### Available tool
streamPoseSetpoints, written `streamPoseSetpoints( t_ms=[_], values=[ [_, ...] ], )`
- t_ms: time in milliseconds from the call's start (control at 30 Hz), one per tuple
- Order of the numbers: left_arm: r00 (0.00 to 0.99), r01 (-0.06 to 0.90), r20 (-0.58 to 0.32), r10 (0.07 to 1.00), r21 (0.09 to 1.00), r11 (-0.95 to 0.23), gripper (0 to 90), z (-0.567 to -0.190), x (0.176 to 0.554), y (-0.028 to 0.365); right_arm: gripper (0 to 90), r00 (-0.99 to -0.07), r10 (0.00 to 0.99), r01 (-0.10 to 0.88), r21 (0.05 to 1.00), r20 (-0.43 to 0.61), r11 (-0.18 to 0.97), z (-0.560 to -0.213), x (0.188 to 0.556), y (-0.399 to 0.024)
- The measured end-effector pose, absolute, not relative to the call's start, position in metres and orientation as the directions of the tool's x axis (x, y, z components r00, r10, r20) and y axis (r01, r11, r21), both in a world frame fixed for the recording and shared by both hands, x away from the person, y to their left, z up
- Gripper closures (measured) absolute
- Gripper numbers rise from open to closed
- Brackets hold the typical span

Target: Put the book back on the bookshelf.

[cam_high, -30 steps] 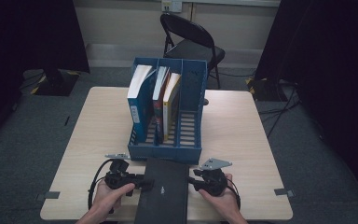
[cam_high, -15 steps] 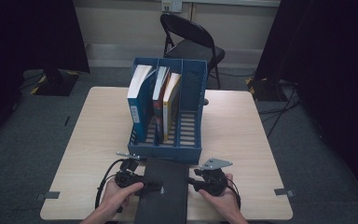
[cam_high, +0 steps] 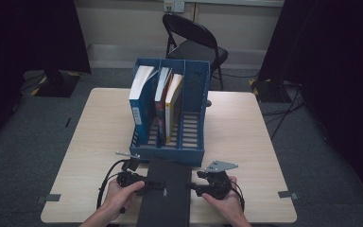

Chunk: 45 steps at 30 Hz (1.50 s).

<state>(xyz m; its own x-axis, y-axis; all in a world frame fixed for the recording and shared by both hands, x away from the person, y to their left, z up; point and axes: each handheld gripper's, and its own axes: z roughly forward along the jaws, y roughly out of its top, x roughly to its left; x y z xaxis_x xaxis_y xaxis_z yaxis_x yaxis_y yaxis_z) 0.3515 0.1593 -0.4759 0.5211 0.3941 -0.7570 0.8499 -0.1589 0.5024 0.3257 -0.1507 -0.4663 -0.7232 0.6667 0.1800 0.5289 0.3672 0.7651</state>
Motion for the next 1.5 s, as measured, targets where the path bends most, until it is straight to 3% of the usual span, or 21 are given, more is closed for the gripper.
streamPoseSetpoints(
  t_ms=[233,567,700,1233,1500],
  values=[
    [0.585,0.803,-0.696,0.417,0.568,-0.178,65.8,-0.465,0.346,0.156,28.1,-0.769,0.601,0.519,0.761,0.218,0.389,-0.469,0.321,-0.142],
    [0.626,0.765,-0.649,0.433,0.62,-0.177,66.2,-0.457,0.336,0.168,22.0,-0.788,0.559,0.526,0.752,0.257,0.396,-0.474,0.322,-0.136],
    [0.665,0.728,-0.613,0.426,0.658,-0.19,66.2,-0.451,0.331,0.168,13.8,-0.783,0.544,0.551,0.743,0.303,0.379,-0.476,0.327,-0.136],
    [0.756,0.625,-0.505,0.416,0.746,-0.23,67.1,-0.434,0.319,0.16,7.9,-0.79,0.465,0.574,0.748,0.4,0.333,-0.476,0.343,-0.141],
    [0.79,0.582,-0.465,0.4,0.775,-0.247,67.8,-0.426,0.312,0.156,7.6,-0.766,0.405,0.627,0.721,0.499,0.297,-0.479,0.348,-0.145]
  ],
)
